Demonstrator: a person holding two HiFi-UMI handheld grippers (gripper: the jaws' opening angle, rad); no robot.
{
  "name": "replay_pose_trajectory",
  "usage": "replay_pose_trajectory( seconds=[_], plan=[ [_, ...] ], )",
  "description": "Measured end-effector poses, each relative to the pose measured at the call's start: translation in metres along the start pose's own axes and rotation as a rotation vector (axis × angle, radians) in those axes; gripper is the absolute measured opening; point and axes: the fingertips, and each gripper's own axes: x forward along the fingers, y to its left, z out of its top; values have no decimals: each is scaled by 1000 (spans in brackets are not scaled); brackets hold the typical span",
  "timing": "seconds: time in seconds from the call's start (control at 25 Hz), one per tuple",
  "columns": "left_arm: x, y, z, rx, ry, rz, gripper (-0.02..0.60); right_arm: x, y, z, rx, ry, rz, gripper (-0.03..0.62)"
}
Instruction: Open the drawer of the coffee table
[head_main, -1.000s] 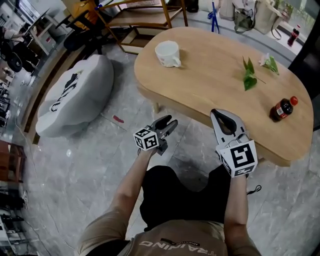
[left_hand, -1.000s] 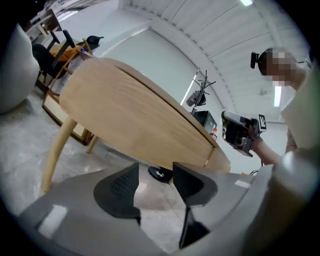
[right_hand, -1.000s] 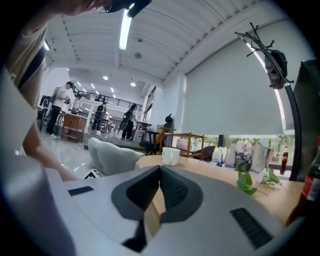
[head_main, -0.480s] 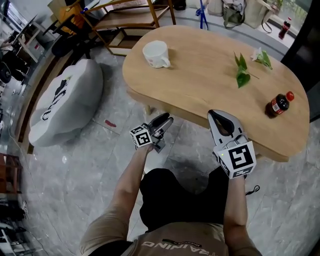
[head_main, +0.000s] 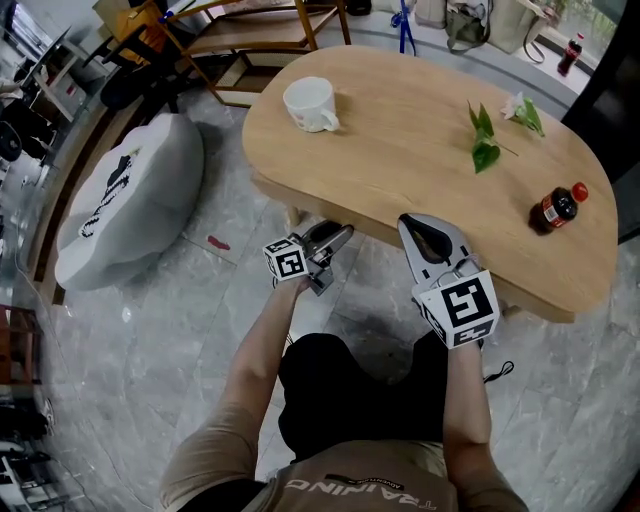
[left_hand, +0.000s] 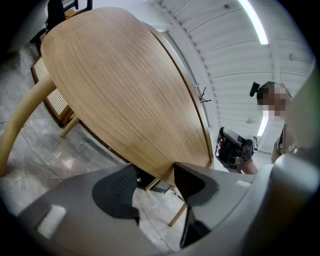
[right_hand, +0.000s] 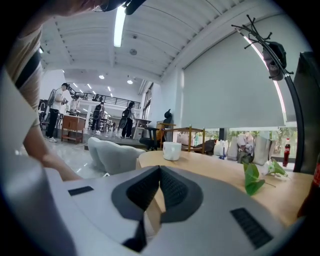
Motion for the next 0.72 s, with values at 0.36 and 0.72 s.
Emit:
replay_pose_trajectory(
  seconds=[0.36, 0.72],
  plan=[
    [-2, -1, -1, -56, -35, -39, 190, 5, 4, -5, 24, 9, 0, 5],
    [-10, 1, -8, -63, -40, -75, 130, 12, 16, -1, 3, 16, 29, 5]
  ],
)
